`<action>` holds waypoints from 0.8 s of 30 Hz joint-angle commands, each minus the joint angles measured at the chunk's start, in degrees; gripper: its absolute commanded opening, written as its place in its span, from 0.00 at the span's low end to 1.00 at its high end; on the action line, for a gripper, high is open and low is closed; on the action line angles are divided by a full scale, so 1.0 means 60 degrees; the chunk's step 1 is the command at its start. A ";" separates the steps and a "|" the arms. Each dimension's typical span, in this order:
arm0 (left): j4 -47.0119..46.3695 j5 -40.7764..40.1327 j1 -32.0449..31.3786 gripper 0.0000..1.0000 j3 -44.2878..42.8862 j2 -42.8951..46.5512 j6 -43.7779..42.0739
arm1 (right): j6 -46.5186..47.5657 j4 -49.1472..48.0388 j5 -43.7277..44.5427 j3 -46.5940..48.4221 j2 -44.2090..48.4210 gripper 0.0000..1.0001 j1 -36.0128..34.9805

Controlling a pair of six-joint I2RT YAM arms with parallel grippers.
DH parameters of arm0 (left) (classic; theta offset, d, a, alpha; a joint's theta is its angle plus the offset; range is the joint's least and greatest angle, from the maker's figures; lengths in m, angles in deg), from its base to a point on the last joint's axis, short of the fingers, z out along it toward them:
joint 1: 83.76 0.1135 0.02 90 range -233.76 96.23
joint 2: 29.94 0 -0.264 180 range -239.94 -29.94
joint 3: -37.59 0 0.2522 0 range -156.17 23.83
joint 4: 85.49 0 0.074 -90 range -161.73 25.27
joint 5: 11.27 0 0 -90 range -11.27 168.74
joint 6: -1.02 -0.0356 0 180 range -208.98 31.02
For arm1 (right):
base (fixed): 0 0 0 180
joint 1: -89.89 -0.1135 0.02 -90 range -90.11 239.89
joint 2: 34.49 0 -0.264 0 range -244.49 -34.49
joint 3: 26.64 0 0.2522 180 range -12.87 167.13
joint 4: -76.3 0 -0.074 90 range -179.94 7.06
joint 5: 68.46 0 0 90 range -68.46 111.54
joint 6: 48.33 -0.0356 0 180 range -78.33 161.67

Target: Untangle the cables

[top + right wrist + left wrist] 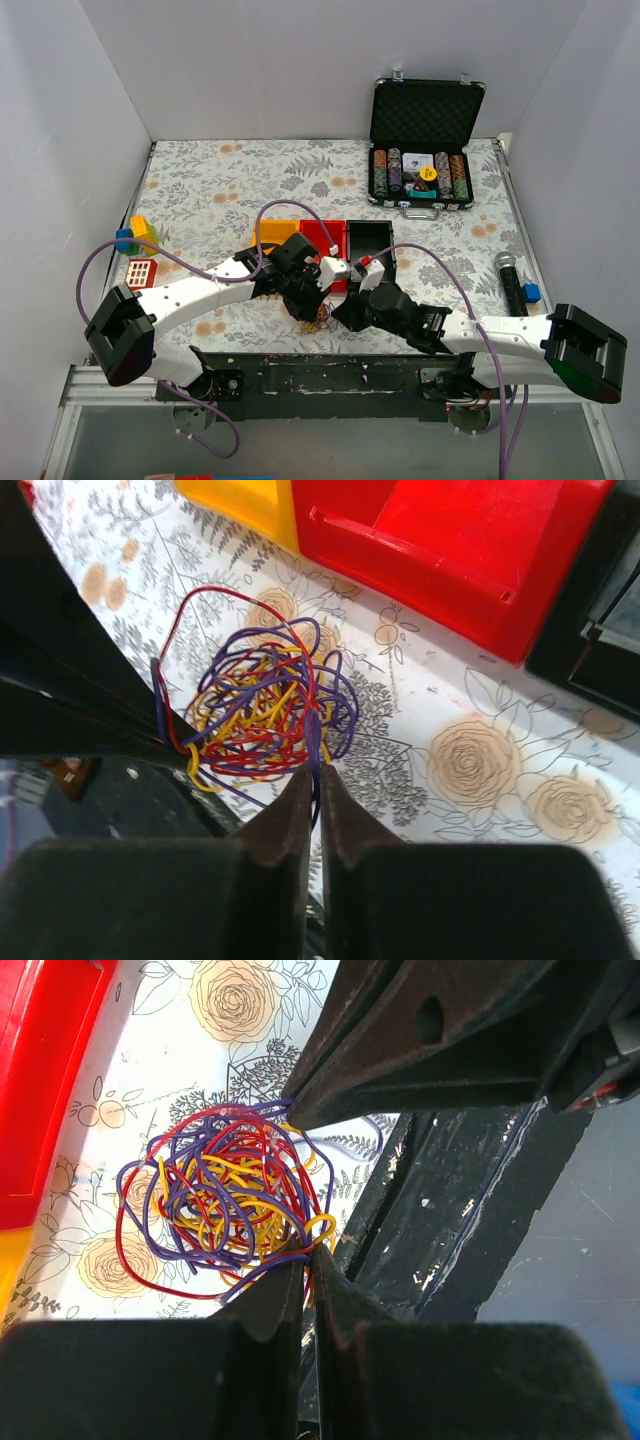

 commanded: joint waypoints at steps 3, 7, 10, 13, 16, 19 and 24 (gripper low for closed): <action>0.0012 0.0044 -0.0040 0.00 -0.0062 0.0507 0.0005 | -0.0235 -0.0054 -0.0053 -0.0012 0.0777 0.01 0.0043; -0.0091 -0.0234 -0.0040 0.00 0.0041 0.0566 0.0034 | -0.0483 0.0766 0.0327 -0.0436 0.1978 0.01 0.0057; -0.0105 -0.0585 -0.0026 0.02 0.0100 0.0580 0.0005 | -0.0587 0.1702 0.0723 -0.0584 0.3047 0.01 0.0057; -0.0120 -0.0952 -0.0026 0.03 0.0275 0.0610 -0.0024 | -0.0587 0.2947 0.1278 -0.0365 0.4115 0.01 0.0057; -0.0106 -0.1216 -0.0026 0.04 0.0349 0.0552 -0.0039 | -0.0485 0.4003 0.1674 -0.0028 0.4966 0.01 0.0057; 0.0056 -0.1333 -0.0026 0.05 0.0291 0.0361 -0.0112 | -0.0323 0.4808 0.2026 0.0410 0.5393 0.01 0.0057; 0.0158 -0.1553 -0.0011 0.07 0.0232 0.0507 -0.0112 | -0.0046 0.6070 0.2774 0.1407 0.5686 0.01 0.0057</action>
